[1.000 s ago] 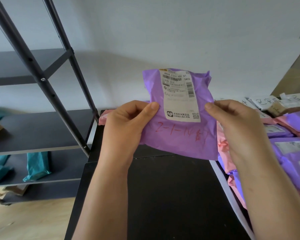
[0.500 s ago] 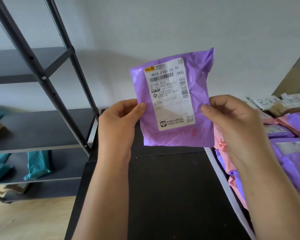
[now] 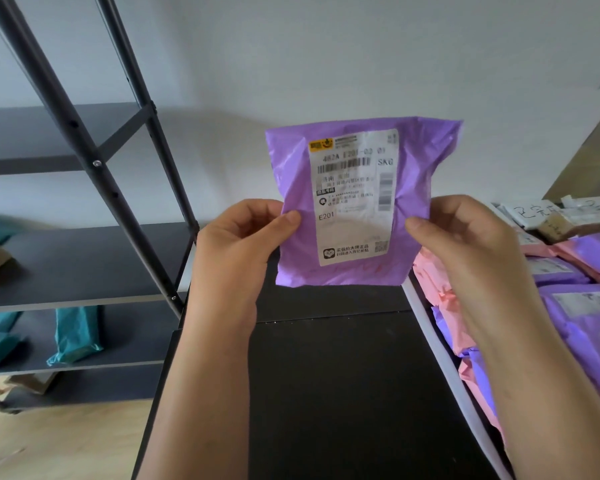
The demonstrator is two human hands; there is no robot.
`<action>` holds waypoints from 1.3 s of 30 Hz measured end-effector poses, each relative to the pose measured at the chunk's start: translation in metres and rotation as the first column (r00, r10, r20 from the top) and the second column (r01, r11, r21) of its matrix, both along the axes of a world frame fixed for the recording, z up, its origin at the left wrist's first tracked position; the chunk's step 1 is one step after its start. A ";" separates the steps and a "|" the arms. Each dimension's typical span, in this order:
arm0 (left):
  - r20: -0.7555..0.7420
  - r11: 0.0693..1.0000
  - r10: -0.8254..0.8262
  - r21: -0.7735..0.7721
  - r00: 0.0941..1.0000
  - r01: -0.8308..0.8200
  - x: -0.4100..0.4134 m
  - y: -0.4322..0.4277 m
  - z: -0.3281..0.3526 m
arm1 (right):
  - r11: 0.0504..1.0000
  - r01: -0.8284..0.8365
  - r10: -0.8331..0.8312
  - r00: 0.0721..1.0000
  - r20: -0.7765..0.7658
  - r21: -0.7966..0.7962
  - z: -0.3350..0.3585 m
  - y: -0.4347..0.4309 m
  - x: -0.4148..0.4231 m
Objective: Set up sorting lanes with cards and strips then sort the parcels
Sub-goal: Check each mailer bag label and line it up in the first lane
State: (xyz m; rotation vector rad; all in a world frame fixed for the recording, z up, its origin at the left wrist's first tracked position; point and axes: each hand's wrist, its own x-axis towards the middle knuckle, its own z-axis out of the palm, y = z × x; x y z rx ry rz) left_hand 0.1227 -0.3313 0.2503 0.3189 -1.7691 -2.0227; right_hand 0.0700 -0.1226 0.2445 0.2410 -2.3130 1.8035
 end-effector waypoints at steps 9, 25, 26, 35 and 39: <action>-0.028 0.999 0.046 -0.008 0.999 -0.046 0.005 0.012 0.013 | 0.992 0.127 -0.127 0.963 -0.236 -0.013 0.009 -0.009 0.012; -0.131 0.999 -0.016 0.047 0.991 0.022 0.014 0.010 0.014 | 0.965 0.019 -0.073 0.978 -0.195 -0.263 0.023 -0.003 0.026; -0.134 0.998 -0.022 0.047 0.991 0.028 0.014 0.010 0.014 | 0.964 0.024 -0.077 0.978 -0.191 -0.265 0.022 -0.003 0.027; -0.021 0.990 0.037 -0.138 0.999 -0.040 0.005 0.003 -0.012 | 0.980 0.198 -0.194 0.972 -0.132 0.016 0.006 0.002 0.030; 0.116 0.911 -0.007 -0.410 0.993 0.054 -0.006 0.009 -0.043 | 0.927 0.289 -0.247 0.950 -0.190 0.239 -0.009 0.007 0.039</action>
